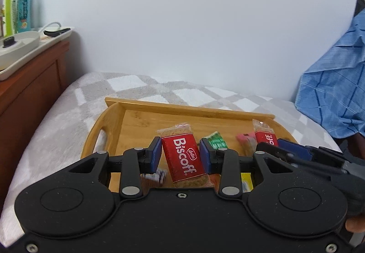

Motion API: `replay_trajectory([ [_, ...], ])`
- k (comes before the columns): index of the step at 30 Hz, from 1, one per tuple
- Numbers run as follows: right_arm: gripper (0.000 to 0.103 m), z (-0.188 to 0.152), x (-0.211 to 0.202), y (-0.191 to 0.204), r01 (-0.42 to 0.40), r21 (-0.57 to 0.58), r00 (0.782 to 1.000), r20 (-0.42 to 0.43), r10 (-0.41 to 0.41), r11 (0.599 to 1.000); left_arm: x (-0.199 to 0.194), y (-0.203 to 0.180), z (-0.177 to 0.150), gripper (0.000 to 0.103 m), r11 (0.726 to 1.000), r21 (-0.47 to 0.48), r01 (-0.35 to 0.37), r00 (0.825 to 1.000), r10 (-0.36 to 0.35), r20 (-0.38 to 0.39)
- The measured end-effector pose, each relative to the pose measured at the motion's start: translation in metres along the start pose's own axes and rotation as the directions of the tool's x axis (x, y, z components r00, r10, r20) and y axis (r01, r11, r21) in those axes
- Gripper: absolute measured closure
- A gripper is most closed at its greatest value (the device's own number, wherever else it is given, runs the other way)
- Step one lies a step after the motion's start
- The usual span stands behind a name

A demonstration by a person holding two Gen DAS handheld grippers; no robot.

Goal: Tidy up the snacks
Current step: 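Carry both Biscoff packs over the tray, lower them in and open both tools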

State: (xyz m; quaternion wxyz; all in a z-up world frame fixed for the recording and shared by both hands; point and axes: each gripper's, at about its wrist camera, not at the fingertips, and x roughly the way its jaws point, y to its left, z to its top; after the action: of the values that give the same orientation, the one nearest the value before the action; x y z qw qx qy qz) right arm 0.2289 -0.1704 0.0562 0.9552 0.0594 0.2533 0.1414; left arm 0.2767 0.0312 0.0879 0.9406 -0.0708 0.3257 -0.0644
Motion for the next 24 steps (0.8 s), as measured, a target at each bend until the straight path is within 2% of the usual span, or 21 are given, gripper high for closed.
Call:
replay_trajectory([
  [6,0.062,0.005,0.031,-0.002,-0.002,-0.076,1.000,-0.021,0.000,0.997,0.049,0.003,0.013,0.069,1.000,-0.023,-0.012,0.998,0.010,-0.061],
  [11,0.062,0.001,0.046,-0.003,-0.003,-0.125,0.999,-0.052,-0.003,0.992,0.076,-0.003,0.015,0.069,1.000,0.011,-0.019,0.996,0.020,-0.087],
  [24,0.062,-0.004,0.059,-0.004,-0.006,-0.128,0.997,-0.073,-0.003,0.992,0.100,-0.009,0.007,0.069,0.998,0.061,-0.005,0.995,0.011,-0.102],
])
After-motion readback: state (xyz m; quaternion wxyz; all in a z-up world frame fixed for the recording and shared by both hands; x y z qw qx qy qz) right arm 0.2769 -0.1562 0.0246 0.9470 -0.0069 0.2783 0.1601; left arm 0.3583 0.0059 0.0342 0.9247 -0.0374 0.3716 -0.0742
